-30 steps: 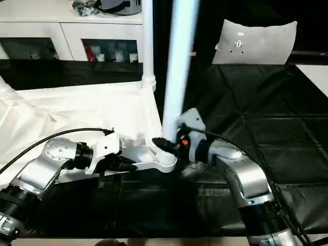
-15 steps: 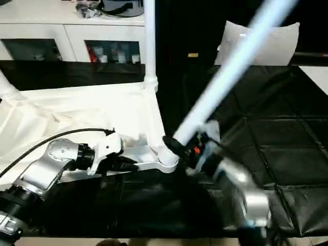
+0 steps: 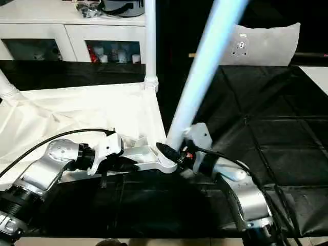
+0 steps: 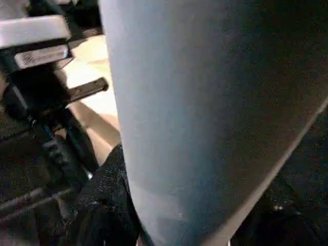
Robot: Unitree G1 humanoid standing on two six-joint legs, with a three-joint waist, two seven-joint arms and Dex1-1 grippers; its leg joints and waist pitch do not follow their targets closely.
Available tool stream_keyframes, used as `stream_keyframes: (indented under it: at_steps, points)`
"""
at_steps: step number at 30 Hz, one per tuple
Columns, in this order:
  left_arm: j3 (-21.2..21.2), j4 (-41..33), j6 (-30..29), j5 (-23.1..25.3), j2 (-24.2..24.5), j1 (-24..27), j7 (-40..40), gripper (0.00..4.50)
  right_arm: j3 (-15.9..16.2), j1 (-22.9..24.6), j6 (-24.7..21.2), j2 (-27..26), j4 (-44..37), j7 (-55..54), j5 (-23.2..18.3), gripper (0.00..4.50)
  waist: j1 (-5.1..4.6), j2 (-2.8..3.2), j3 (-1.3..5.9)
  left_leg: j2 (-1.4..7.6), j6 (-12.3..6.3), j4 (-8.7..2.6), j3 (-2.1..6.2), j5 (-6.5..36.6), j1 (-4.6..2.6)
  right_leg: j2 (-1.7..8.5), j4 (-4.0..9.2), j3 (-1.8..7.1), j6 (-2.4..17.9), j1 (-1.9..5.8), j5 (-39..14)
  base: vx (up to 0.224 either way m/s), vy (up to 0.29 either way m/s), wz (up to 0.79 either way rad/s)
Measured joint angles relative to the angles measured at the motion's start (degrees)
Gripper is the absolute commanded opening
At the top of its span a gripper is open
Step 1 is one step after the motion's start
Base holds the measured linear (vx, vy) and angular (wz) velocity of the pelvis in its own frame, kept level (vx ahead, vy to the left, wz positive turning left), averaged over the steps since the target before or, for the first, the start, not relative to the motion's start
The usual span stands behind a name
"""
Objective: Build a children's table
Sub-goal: Insert table leg to table base
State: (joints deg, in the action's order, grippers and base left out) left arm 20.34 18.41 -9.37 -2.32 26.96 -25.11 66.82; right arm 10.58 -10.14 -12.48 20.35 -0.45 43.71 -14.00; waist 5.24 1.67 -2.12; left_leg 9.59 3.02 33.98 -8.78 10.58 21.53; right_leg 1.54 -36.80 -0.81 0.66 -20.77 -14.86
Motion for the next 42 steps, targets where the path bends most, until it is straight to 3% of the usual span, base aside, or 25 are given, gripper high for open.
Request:
stream_keyframes:
  at_steps: [4,8,12,19,27,29,32,35,38,42]
  points:
    - [0.2,0.0,0.5,0.0,0.4,0.0,0.7,0.00,1.2,-0.6,0.2,1.0,-0.1,1.3,0.7,1.89,-0.08,-0.08,-0.05,-0.01,0.00,-0.41,-0.04,0.0,-0.14,-0.02,0.38,-0.01,0.0,0.13,0.0,0.000,0.000,0.00]
    - [0.5,0.6,1.4,-0.1,0.6,-0.4,1.9,0.00,1.2,0.3,0.2,1.5,-1.4,1.9,0.7,1.89,-0.11,0.22,-0.26,-0.04,0.01,-0.89,-0.08,0.0,-0.42,-0.03,0.91,-0.02,0.0,0.49,0.0,0.000,0.000,0.00]
    - [1.5,5.9,3.5,-0.1,0.0,-4.1,5.0,0.00,1.2,1.1,-1.5,2.8,-4.1,2.4,0.1,1.89,0.26,0.98,-0.71,-0.06,0.02,-1.42,-0.09,0.0,-0.72,-0.03,1.52,-0.10,0.0,0.89,0.0,0.000,0.000,0.00]
    - [3.2,13.5,7.7,1.3,-0.2,-10.7,8.2,0.00,1.2,1.2,-5.5,3.0,-8.0,2.4,-0.2,1.89,0.36,1.58,-1.12,-0.03,0.05,-1.74,-0.23,0.0,-0.65,-0.01,1.83,-0.11,0.0,0.82,0.0,0.000,0.000,0.00]
    - [3.2,16.7,10.2,1.9,0.4,-12.7,10.1,0.00,1.2,0.6,-7.4,0.3,-8.3,1.4,0.3,1.89,-0.20,1.44,-1.34,-0.02,0.09,-2.11,-0.32,0.0,-0.70,-0.01,2.00,-0.11,0.0,0.76,-0.1,0.000,0.000,0.00]
    - [2.4,15.3,9.2,1.7,1.2,-11.5,10.0,0.00,1.8,-0.2,-7.4,-1.3,-7.2,0.2,0.8,1.89,-0.57,1.38,-1.39,-0.01,0.12,-2.15,-0.36,-0.1,-0.75,-0.02,1.97,-0.08,0.0,0.73,-0.1,0.000,0.000,0.00]
    - [-0.6,7.3,4.3,1.1,3.4,-5.8,7.0,0.00,2.5,-1.5,-6.8,-4.3,-4.6,-2.4,1.4,1.89,-2.39,1.15,-1.46,-0.02,0.23,-2.37,-0.49,-0.1,-1.00,-0.03,1.93,0.07,0.1,0.74,-0.1,0.000,0.000,0.00]
    - [-3.2,-0.6,-1.7,0.9,3.7,-0.7,3.0,0.00,2.8,-2.1,-5.7,-5.6,-3.2,-4.0,1.8,1.89,-3.45,1.01,-1.52,-0.02,0.23,-2.42,-0.67,-0.1,-1.06,-0.03,1.93,0.23,0.1,0.70,-0.1,0.000,0.000,0.00]
    - [-5.5,-9.7,-8.6,0.7,2.5,4.7,-1.9,0.00,2.5,-2.6,-5.1,-6.6,-2.3,-5.6,2.4,1.89,-3.99,0.82,-1.49,0.02,0.21,-2.49,-0.91,-0.1,-1.05,0.01,1.98,0.30,0.1,0.59,-0.1,0.000,0.000,0.00]
    - [-8.2,-23.1,-20.3,1.0,-1.0,12.3,-10.1,0.00,1.0,-3.0,-3.7,-7.8,-0.7,-7.4,2.6,1.89,-3.92,0.55,-1.51,0.10,0.22,-2.50,-0.96,-0.1,-0.94,-0.01,2.05,0.20,0.1,0.46,-0.1,0.000,0.000,0.00]
